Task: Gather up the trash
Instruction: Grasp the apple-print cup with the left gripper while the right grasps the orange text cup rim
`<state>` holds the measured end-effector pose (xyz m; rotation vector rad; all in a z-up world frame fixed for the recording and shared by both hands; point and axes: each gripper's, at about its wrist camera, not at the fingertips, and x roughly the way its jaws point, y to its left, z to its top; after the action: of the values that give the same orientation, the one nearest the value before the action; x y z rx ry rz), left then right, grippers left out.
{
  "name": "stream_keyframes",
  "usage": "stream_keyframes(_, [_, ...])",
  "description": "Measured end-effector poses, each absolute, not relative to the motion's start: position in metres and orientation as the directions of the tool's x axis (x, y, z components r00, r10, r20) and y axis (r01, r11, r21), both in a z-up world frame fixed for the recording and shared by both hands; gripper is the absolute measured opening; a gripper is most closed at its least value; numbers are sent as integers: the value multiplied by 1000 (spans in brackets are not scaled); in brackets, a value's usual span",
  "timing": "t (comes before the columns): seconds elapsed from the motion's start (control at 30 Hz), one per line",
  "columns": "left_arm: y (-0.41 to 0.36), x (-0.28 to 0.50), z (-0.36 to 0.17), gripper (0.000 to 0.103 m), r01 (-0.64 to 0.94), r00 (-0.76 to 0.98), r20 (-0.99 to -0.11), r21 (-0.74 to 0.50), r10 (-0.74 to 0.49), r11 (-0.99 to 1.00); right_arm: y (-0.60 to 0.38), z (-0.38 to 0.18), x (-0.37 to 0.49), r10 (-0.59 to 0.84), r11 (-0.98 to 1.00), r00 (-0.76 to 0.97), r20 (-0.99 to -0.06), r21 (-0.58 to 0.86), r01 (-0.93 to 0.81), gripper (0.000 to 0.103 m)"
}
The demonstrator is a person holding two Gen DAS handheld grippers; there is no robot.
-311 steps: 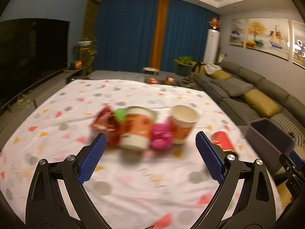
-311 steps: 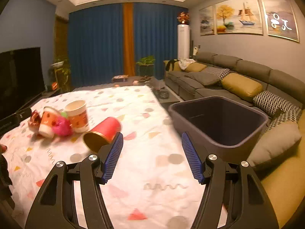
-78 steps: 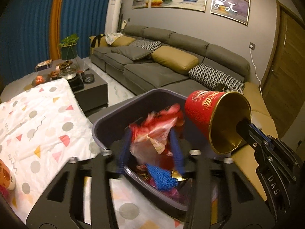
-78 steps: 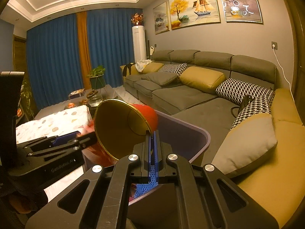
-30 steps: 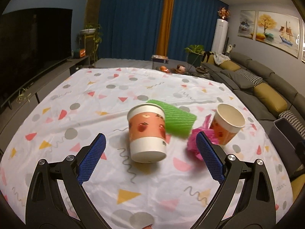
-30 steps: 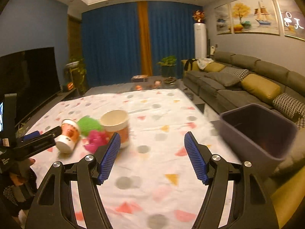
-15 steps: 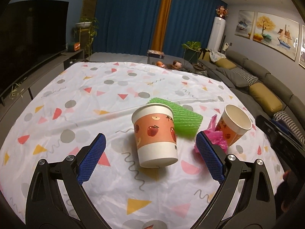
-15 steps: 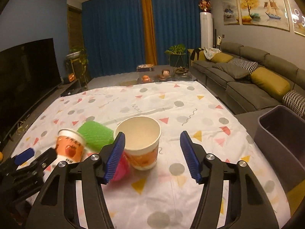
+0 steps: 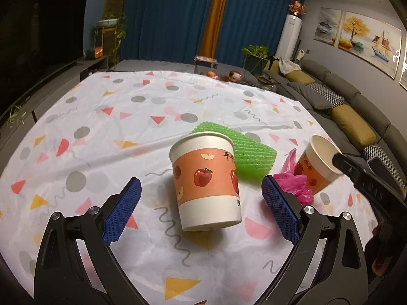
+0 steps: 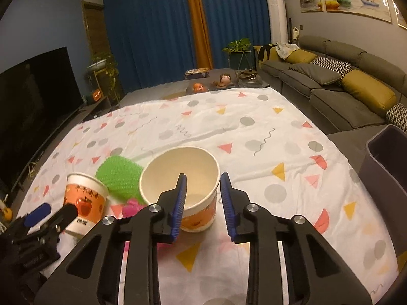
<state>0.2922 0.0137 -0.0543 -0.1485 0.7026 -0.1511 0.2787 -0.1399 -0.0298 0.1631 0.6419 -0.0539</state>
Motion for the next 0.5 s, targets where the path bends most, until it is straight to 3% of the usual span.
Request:
stream_keyframes(0.27, [12,303,-66,93,77,735,-649,-208,-196,975,-145,-42,274,52,983,790,-611,169,66,13])
stream_keyframes(0.43, [17,310,-76,84,73,707,-667,-260,-234,963,-153,-50,269,69,977,789,-610,202,71,9])
stream_keyframes(0.5, [20,313,-80,75,70,694,-673,-292,-256,954,-155,-50,269,80,974,791,-607,216,67,9])
